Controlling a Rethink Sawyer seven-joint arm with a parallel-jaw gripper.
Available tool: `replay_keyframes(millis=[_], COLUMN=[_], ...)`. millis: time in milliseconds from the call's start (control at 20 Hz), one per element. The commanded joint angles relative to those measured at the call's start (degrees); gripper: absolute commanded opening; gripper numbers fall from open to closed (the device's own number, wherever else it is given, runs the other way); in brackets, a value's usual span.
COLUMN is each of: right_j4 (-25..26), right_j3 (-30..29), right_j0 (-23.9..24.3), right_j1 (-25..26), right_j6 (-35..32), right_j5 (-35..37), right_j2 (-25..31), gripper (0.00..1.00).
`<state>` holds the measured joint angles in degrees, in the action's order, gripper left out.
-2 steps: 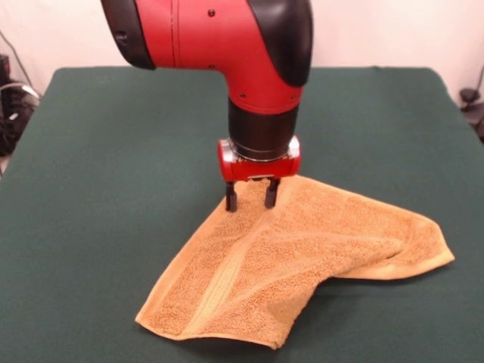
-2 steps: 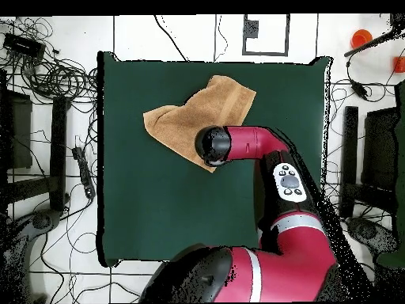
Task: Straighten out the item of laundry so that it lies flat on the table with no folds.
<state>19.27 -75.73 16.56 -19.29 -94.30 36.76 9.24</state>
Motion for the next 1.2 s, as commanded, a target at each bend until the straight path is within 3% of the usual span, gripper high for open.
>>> replay_keyframes(millis=[50,550,750,1200], right_j4=[-2.54,-3.93,-6.18,-6.76], right_j3=[1.72,1.92,0.29,-0.21], right_j0=[-1.84,-2.44,-2.62,-3.48], right_j1=[8.42,8.46,8.14,7.78], right_j6=[-11.09,-10.86,-14.27,-12.61], right_j5=[-5.78,-6.22,-8.1,-6.47], right_j2=[1.74,0.7,-0.21,-1.99], gripper=[0.0,0.0,0.0,0.0])
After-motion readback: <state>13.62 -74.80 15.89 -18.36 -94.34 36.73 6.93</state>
